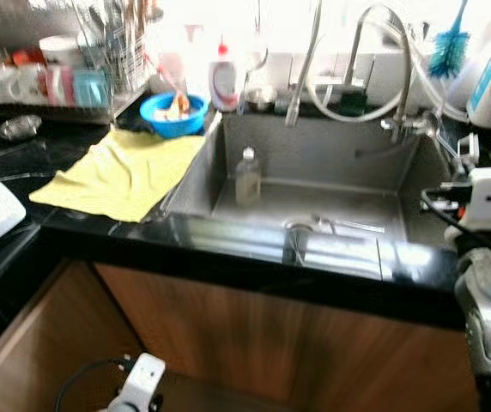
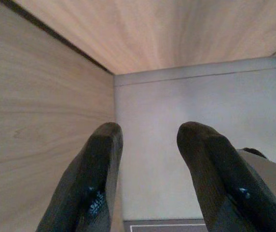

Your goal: Kitchen organization

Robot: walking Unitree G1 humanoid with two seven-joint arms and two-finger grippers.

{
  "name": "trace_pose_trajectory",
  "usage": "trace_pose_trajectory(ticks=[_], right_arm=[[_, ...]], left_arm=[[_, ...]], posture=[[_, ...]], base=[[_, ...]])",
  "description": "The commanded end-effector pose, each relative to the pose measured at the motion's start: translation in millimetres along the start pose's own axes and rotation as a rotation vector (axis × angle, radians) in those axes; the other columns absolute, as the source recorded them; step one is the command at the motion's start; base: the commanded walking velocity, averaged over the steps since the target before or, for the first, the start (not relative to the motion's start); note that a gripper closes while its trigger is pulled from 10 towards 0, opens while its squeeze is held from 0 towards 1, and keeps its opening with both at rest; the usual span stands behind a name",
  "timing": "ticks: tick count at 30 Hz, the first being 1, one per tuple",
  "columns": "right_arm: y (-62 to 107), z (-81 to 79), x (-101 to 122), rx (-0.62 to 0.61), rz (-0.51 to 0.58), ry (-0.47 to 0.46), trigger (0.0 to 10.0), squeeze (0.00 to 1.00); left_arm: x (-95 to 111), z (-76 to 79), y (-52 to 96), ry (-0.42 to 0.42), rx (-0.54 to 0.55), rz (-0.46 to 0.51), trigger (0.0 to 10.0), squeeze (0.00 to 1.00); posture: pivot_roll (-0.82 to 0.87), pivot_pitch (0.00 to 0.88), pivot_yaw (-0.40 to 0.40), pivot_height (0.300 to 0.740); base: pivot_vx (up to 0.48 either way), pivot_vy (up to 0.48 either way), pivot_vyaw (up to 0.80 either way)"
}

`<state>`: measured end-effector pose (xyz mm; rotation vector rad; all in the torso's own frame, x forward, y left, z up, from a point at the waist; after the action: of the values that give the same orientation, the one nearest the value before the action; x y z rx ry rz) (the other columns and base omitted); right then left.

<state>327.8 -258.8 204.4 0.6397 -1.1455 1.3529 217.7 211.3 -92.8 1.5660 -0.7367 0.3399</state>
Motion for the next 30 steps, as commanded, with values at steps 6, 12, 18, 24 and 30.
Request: trace_pose_trajectory(ticks=[6,12,18,24,30], right_arm=[[-1.8,-9.7,-5.7,0.048,-0.063,-0.008,10.0,0.0],[-15.4,-11.6,-14.5,0.094,-0.176,-0.077,10.0,0.0],[-28.1,-37.0,-17.5,0.277,-0.249,-0.122,10.0,0.0],[-31.1,-53.3,-35.2,0.335,-0.391,-0.17,10.0,0.0],[-32.0,-58.1,-36.1,0.348,-0.407,-0.198,10.0,0.0]], left_arm=[[-7.1,1.9,1.1,-0.006,-0.005,-0.023,10.0,0.0],[-8.4,2.4,1.2,-0.011,-0.006,-0.029,10.0,0.0],[-8.7,4.0,1.1,-0.016,-0.011,-0.031,10.0,0.0],[-9.4,5.8,1.1,-0.018,-0.017,-0.032,10.0,0.0],[-10.1,6.1,1.2,-0.019,-0.018,-0.033,10.0,0.0]], posture=[[-0.06,0.0,0.014,0.74],[-0.07,0.0,0.018,0.74],[-0.06,0.0,0.012,0.74],[-0.06,0.0,0.009,0.74],[-0.05,0.0,0.008,0.74]], base=[[0.0,0.0,0.0],[0.0,0.0,0.0],[0.0,0.0,0.0],[0.0,0.0,0.0],[0.0,0.0,0.0]])
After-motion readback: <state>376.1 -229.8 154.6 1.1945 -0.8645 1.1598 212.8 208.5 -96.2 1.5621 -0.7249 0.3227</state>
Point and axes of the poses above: a point about 5 cm out from each wrist's last joint towards the gripper, its own y axis pointing back from the gripper into the wrist, its own x axis along the axis of the wrist's last joint, z = x × y, the point moved 3 cm from there along -y, pointing out of the wrist towards the gripper, and after that the axes turned 7 degrees about y, right-handed, at the moved point
